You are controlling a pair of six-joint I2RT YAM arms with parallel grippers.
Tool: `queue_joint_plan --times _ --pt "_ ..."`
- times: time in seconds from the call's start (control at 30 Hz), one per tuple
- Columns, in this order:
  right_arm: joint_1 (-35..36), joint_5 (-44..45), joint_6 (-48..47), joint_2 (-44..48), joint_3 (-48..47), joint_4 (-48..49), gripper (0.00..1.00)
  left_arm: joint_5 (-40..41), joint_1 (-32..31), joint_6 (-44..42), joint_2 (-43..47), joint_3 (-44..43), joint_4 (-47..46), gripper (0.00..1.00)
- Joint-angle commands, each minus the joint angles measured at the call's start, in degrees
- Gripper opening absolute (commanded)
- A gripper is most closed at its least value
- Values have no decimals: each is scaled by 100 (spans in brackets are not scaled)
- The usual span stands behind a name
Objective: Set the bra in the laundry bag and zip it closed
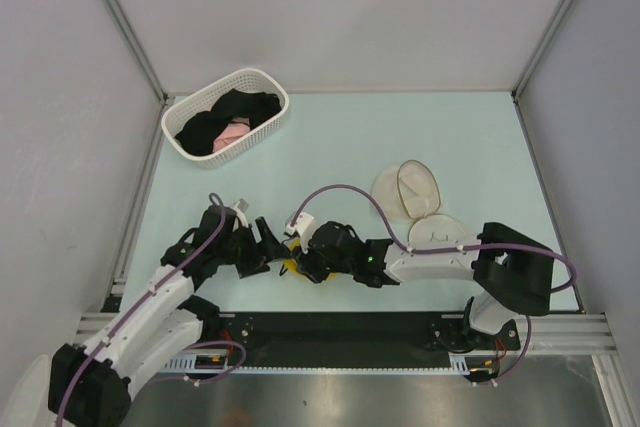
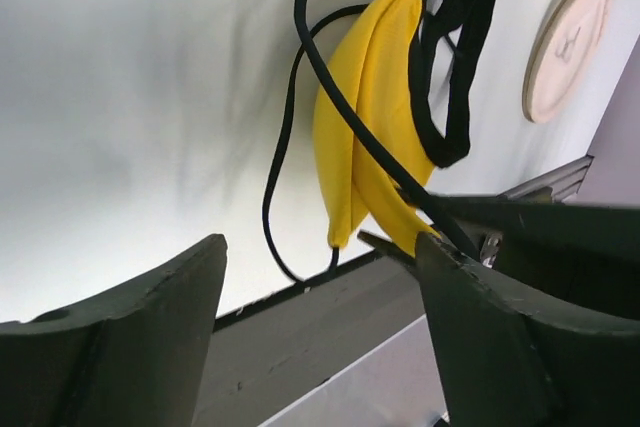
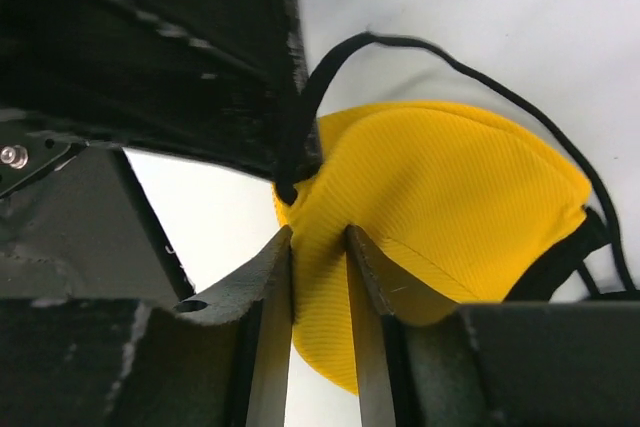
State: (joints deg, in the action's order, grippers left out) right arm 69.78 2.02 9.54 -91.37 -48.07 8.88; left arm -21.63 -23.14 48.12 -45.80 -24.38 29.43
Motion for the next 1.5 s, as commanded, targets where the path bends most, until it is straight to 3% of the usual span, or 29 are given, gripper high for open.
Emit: queue_joint_plan --times 0.0,0.1,0.23,0.37,0.5,0.77,1.0,1.17,1.4,1.43,1.47 --pt "-87 -474 311 5 -141 175 33 238 46 294 738 -260 1020 86" --pt "-262 -965 574 32 -150 184 39 125 46 488 1187 -199 1153 94" --pt "-473 -1669 969 399 61 394 66 141 46 322 1311 -225 864 96" --pt "-693 -1899 1488 1094 438 299 78 -244 46 -4 786 -102 117 97" --pt "-1272 -2038 2104 1998 913 -131 84 -281 37 -504 -198 -268 -104 96" --pt "-2037 -2170 2359 3888 1704 -844 88 -60 -182 -936 -965 -427 -446 92" --pt "-2328 -2285 2289 4374 1714 -1319 88 -580 -305 -848 -1783 -164 -1352 66" --pt "-2364 -2364 2298 4242 1714 -1302 88 -956 -393 -699 -2089 -119 -1922 57" --pt "-2407 -2382 2280 4101 1722 -1266 88 -1317 -525 -777 -2679 -207 -2187 36" --pt "-2416 -2391 2280 4049 1731 -1258 88 -1353 -534 -804 -2714 -225 -2196 31" --pt "-2434 -2391 2263 4031 1731 -1266 88 -1396 -534 -882 -2758 -260 -2161 17"
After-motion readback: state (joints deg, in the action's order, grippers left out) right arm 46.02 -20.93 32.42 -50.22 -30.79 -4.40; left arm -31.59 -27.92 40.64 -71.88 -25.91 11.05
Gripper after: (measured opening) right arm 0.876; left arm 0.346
